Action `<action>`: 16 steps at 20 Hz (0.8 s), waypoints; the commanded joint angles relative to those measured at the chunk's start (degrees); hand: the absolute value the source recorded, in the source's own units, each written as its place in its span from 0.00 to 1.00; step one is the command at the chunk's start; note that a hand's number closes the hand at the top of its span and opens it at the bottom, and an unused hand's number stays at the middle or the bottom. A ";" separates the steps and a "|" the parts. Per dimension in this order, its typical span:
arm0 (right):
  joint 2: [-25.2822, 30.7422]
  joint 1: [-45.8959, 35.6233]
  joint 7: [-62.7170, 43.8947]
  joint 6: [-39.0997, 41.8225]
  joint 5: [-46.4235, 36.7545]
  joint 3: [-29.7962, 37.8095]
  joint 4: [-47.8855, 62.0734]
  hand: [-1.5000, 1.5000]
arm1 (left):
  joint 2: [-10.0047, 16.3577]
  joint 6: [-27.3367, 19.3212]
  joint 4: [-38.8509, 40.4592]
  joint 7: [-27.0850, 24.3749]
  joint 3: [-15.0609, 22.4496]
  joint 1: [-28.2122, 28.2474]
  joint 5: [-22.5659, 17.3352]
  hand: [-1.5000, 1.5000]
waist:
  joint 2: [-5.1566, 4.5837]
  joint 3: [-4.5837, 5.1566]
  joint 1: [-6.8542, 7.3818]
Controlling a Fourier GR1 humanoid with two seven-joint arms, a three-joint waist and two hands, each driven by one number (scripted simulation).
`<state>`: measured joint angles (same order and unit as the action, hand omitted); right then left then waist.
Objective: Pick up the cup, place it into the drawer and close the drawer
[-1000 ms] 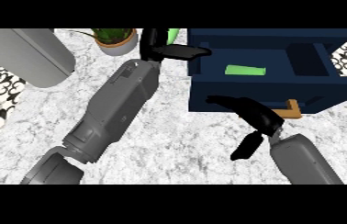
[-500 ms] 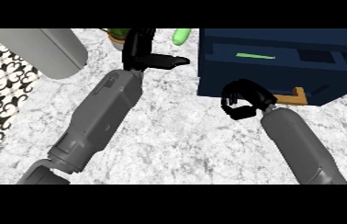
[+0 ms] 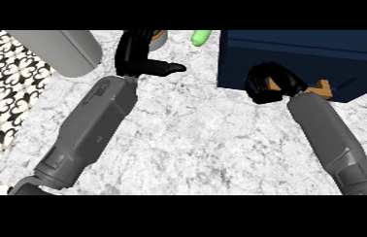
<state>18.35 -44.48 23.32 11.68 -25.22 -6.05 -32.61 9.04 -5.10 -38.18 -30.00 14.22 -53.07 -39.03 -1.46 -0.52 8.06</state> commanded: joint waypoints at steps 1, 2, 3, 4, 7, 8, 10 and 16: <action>4.98 -8.45 -1.94 -2.57 1.29 5.33 4.81 1.00 | 1.69 1.83 -1.40 0.32 0.67 1.84 0.44 0.00 | -0.91 0.21 2.01; 4.30 -8.81 -2.53 -2.94 1.62 5.62 5.01 1.00 | 1.29 1.09 -1.52 0.81 0.45 1.42 0.20 0.00 | -1.03 0.19 2.26; 6.06 -9.00 -2.48 -1.80 2.25 6.31 4.80 1.00 | 2.12 2.30 -2.19 0.55 0.22 1.94 -0.09 0.00 | -0.91 0.24 2.55; 6.14 -9.10 -2.26 -1.18 2.65 6.47 4.76 1.00 | 0.99 2.69 -2.40 0.45 0.82 3.01 -0.10 0.00 | -1.01 0.24 2.71; 7.43 -9.93 -2.82 -0.10 3.54 7.16 3.85 1.00 | 1.69 3.88 -3.15 0.97 0.88 3.32 -0.31 0.00 | -1.05 0.29 3.41; 7.35 -9.79 -2.55 0.30 3.72 7.09 3.73 1.00 | 1.28 3.68 -2.77 0.81 1.03 4.15 -0.24 0.00 | -1.32 0.29 3.27; 8.13 -9.60 -2.31 1.37 4.60 7.63 3.03 1.00 | 2.55 4.65 -3.46 1.94 0.63 3.27 -0.68 0.00 | -1.23 0.26 3.75; 9.39 -9.34 -3.28 4.01 6.65 8.61 0.97 1.00 | 2.59 6.10 -4.27 1.80 0.95 4.70 -0.87 0.00 | -1.32 0.39 4.93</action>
<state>21.29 -43.20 25.00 22.63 -18.06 -2.39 -33.55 11.32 0.09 -41.82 -28.39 15.08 -48.90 -39.71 -2.06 -1.04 10.57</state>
